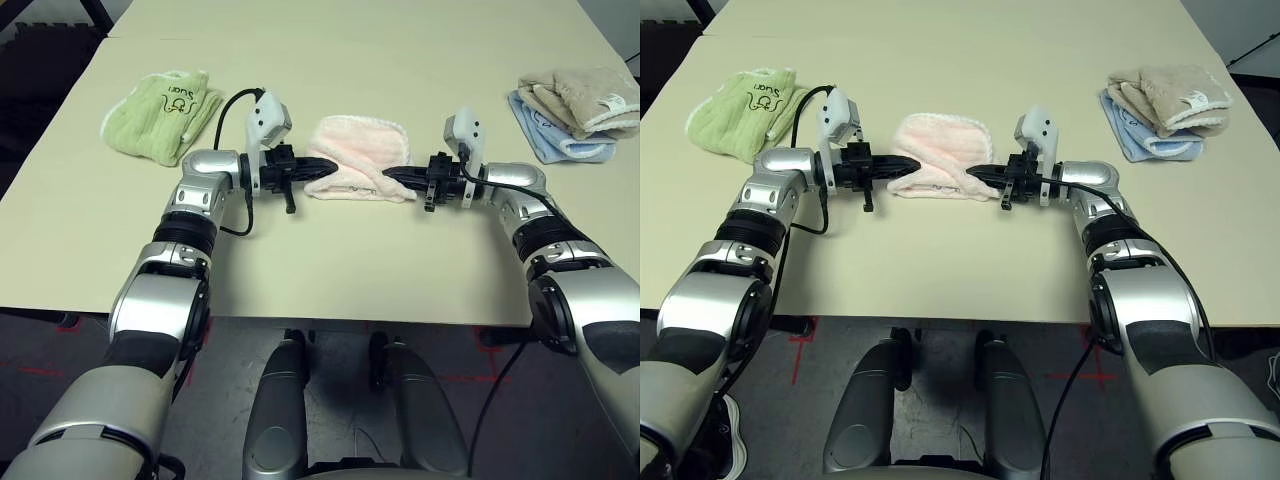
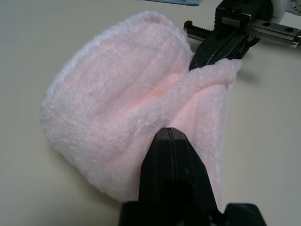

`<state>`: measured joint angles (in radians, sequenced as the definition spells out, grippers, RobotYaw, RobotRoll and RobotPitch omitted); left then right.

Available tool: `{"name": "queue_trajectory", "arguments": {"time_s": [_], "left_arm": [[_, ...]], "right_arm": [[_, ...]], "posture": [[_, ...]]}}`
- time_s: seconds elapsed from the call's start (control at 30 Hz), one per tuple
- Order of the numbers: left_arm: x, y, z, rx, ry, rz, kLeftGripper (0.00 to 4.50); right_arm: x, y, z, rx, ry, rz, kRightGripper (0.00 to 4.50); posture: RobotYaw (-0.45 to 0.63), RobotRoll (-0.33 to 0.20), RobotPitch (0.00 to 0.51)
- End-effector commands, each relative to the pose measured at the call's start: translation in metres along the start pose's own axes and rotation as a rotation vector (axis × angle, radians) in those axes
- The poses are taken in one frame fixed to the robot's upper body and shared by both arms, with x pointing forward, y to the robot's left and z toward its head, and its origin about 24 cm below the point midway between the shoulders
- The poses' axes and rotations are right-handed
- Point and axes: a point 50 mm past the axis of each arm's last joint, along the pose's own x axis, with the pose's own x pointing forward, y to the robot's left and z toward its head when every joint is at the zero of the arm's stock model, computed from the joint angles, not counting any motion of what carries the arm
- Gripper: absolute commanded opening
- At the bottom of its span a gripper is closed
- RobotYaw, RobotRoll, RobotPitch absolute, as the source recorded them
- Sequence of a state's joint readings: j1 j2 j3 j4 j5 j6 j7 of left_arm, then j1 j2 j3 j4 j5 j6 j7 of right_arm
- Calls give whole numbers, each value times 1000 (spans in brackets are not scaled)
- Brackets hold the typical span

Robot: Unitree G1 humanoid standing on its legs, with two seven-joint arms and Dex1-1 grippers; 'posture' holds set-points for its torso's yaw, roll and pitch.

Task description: Fold the towel and set it aside.

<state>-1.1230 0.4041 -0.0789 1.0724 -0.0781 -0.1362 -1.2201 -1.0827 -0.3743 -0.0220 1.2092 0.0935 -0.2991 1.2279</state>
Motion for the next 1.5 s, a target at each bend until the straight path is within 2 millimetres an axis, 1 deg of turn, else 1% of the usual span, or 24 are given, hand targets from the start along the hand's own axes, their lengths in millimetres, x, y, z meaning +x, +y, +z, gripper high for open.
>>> {"name": "queue_trajectory", "arguments": {"time_s": [0.03, 0.17, 0.3, 0.43, 0.53, 0.63, 0.77, 0.87, 0.97, 1.1, 1.23, 1.37, 1.5], "left_arm": [[-5, 0, -10, 9, 71, -3, 20], [-14, 1, -15, 9, 101, -11, 20], [-19, 2, -17, 13, 116, -19, 20], [-23, 4, -15, 22, 118, -18, 20], [-27, 6, -9, 37, 102, -20, 20], [-31, 10, 5, 53, 48, -28, 20], [-33, 18, 29, 60, -52, -17, 20], [-30, 23, 50, 67, -144, 13, 20], [-24, 24, 60, 60, -187, 25, 20], [-3, 21, 56, 64, -165, 78, 20], [13, 18, 48, 34, -144, 142, 20], [20, 16, 36, 8, -96, 173, 20], [21, 14, 18, -13, -13, 216, 20]], "right_arm": [[-10, -1, -12, 34, 57, -29, 0], [-17, -5, -11, 23, 78, -47, 0], [-22, -7, -10, 4, 96, -50, 0], [-31, -13, -2, -13, 88, -66, 0], [-34, -17, 10, -6, 5, -59, 0], [-36, -22, 27, 4, -110, -52, 0], [-38, -27, 41, 1, -188, -70, 0], [-31, -29, 48, -4, -222, -93, 0], [-22, -28, 49, -27, -203, -121, 0], [-1, -25, 53, -45, -208, -159, 0], [10, -24, 51, -33, -179, -212, 0], [16, -24, 44, -22, -124, -264, 0], [22, -22, 36, -6, -67, -306, 0]], "posture": [[50, 0, 261], [48, 0, 260], [52, 0, 259], [48, 0, 257], [43, 0, 256], [42, 0, 256], [39, 0, 256], [40, 0, 256], [43, 0, 257], [52, 0, 261], [51, 0, 260], [48, 0, 256], [41, 0, 256]]}}
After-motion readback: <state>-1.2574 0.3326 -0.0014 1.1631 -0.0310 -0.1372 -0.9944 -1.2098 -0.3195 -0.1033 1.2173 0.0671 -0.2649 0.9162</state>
